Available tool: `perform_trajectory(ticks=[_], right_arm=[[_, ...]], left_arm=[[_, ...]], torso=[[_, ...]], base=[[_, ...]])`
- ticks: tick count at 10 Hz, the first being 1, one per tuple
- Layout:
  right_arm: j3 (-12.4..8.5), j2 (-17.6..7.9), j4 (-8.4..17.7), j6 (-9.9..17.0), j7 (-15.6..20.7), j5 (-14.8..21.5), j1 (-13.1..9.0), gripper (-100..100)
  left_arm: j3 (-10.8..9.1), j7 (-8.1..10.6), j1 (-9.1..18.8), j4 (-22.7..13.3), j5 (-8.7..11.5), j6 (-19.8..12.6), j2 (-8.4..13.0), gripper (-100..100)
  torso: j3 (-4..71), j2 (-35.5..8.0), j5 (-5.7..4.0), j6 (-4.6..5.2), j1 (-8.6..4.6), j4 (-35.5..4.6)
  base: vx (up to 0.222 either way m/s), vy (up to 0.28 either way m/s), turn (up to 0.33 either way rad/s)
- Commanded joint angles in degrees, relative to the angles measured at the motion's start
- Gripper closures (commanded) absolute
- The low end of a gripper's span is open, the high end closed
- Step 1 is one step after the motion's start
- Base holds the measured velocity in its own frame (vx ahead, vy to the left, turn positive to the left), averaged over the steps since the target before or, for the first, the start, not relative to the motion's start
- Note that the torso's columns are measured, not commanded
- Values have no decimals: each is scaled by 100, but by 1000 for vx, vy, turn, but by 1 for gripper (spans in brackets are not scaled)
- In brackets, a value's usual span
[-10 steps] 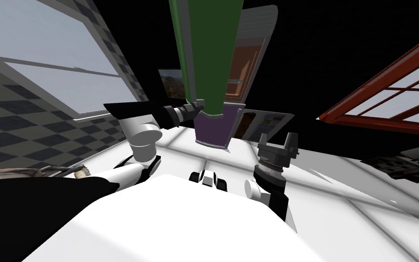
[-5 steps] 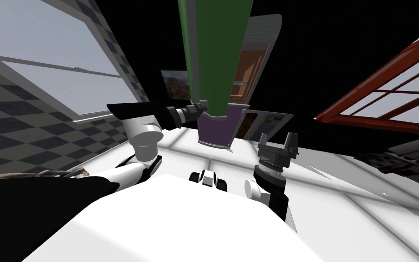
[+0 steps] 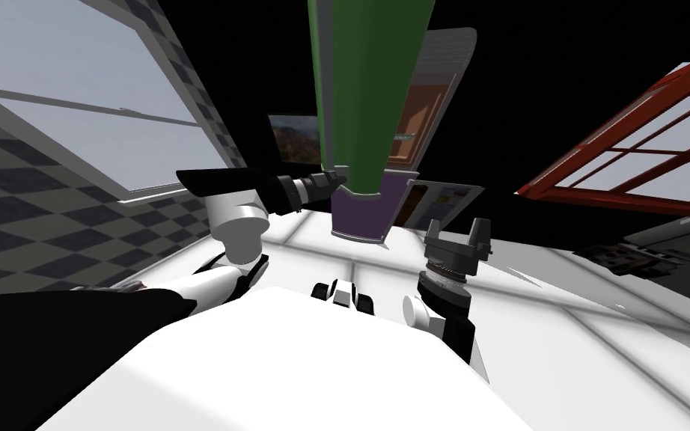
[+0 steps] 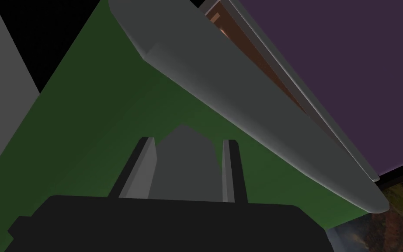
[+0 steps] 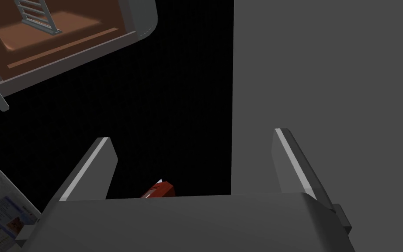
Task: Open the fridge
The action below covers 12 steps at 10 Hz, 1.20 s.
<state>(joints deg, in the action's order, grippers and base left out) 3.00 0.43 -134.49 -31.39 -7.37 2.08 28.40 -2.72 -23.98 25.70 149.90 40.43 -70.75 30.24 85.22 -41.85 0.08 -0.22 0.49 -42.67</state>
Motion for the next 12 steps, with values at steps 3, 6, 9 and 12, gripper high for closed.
perform_trajectory(ticks=[3,6,9,12], right_arm=[[3,3,0,0,0,0,1,0],[2,2,0,0,0,0,0,0],[2,2,0,0,0,0,1,0],[2,2,0,0,0,0,1,0]], left_arm=[[-331,15,689,-394,364,-401,96,-100],[-529,23,1103,-631,582,-641,154,-100],[-662,29,1378,-789,728,-801,193,-100],[-580,14,1235,-773,769,-880,183,0]], torso=[[-51,-26,-25,23,-100,41],[-56,-40,-8,25,-38,33],[-43,-55,-26,18,-56,-12],[-67,-61,-20,23,-62,16]], base=[[-13,-64,-7],[-23,-27,-17],[-27,-16,-12],[0,0,0]])
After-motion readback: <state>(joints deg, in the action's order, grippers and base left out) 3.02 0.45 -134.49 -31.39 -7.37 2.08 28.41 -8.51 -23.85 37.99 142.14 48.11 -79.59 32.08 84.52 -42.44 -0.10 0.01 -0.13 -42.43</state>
